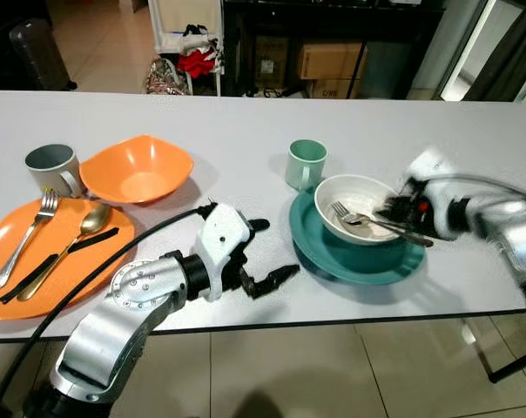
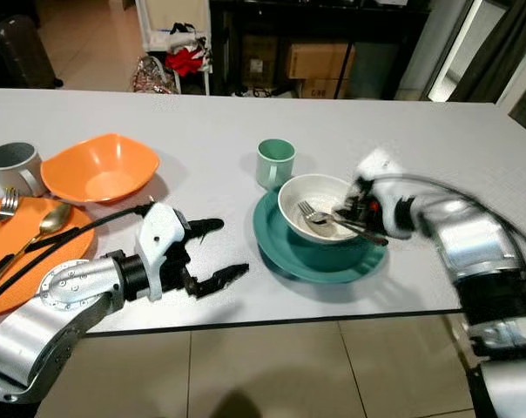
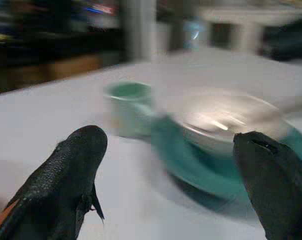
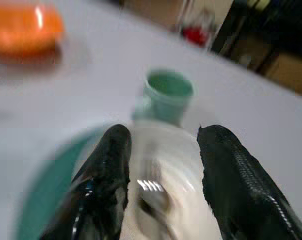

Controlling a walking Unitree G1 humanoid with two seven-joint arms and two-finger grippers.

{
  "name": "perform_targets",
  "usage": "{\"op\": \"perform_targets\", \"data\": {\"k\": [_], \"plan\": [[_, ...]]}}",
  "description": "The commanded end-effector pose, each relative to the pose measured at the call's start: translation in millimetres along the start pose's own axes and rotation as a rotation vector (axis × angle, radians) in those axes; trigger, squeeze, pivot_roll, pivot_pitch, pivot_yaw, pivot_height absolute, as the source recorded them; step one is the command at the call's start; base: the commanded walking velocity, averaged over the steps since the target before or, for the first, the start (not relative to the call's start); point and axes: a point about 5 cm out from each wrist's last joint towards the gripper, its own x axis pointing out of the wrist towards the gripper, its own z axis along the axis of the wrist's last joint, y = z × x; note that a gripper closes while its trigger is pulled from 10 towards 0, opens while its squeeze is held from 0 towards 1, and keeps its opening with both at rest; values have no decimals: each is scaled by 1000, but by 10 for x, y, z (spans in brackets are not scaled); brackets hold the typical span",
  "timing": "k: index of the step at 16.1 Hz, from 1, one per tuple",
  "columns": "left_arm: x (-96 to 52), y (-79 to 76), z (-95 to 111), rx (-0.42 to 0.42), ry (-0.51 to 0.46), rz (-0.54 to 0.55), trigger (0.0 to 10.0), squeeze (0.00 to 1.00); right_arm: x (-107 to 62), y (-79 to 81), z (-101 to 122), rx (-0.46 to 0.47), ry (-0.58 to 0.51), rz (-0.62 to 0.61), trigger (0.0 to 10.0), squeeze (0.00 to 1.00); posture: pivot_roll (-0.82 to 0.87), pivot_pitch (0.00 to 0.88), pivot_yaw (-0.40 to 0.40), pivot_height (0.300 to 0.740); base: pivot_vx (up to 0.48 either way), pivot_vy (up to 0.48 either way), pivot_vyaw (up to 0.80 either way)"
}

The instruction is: Setting the table

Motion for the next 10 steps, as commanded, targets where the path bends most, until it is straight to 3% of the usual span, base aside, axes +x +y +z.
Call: {"op": "perform_targets", "data": {"k": [1,8,10], "plan": [[0,-10,0,12,-1,-3,10000,0,0,-85,118,-48,-22,-22,10000,1000,-30,0,-45,740,0,-326,0],[26,-44,6,3,-16,33,10000,0,-79,10,57,-32,-64,-124,10000,1000,-38,0,-41,740,0,-424,0],[48,-43,20,-8,-23,61,10000,0,-118,107,37,-49,-74,-135,10000,1000,-44,0,-36,740,0,-480,0]]}}
